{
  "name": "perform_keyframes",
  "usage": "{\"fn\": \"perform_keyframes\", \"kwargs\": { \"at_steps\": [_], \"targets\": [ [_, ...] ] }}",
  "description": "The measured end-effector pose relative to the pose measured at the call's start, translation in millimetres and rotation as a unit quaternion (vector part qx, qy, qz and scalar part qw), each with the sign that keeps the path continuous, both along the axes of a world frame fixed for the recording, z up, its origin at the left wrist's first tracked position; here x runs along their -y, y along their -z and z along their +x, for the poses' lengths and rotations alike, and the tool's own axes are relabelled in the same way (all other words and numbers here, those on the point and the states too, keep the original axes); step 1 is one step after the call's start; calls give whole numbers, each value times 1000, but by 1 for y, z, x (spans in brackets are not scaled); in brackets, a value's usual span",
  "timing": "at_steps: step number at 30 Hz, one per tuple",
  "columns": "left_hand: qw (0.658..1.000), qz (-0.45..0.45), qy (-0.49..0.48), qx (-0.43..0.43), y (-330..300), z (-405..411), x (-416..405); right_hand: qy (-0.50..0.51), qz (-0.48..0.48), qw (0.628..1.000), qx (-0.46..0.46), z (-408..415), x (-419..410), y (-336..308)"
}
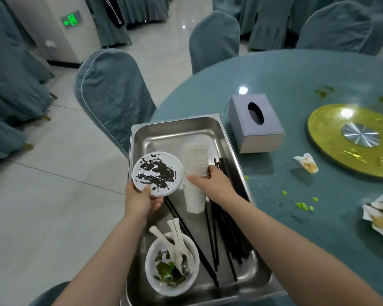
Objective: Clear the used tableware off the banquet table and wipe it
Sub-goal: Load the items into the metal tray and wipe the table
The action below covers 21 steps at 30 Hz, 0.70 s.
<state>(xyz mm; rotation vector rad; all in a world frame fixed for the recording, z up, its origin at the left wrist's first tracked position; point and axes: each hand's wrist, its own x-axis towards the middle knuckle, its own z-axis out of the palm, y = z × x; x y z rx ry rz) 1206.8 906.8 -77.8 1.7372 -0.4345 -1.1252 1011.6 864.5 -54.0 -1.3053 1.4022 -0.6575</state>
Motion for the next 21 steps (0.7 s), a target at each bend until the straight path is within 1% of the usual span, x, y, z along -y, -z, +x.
{"fn": "perform_keyframes", "kwargs": {
  "at_steps": [4, 8, 11, 15, 18, 21],
  "targets": [
    [1000, 14, 7, -2, 12, -4, 20, -18, 53, 997, -48, 9, 1, 16],
    [998, 33, 1, -47, 22, -10, 26, -16, 77, 990, -115, 11, -2, 27],
    [995, 48, 7, -90, 23, -11, 26, -2, 56, 986, -160, 8, -4, 27],
    [987, 71, 39, -138, 12, -12, 20, -10, 20, 986, -166, -5, -11, 24],
    [984, 92, 48, -148, -4, -11, 10, -17, -10, 984, -177, -16, -21, 18],
    [981, 83, 55, -164, -25, -15, -4, 13, -52, 986, -156, -33, -38, 9]
  ]
}}
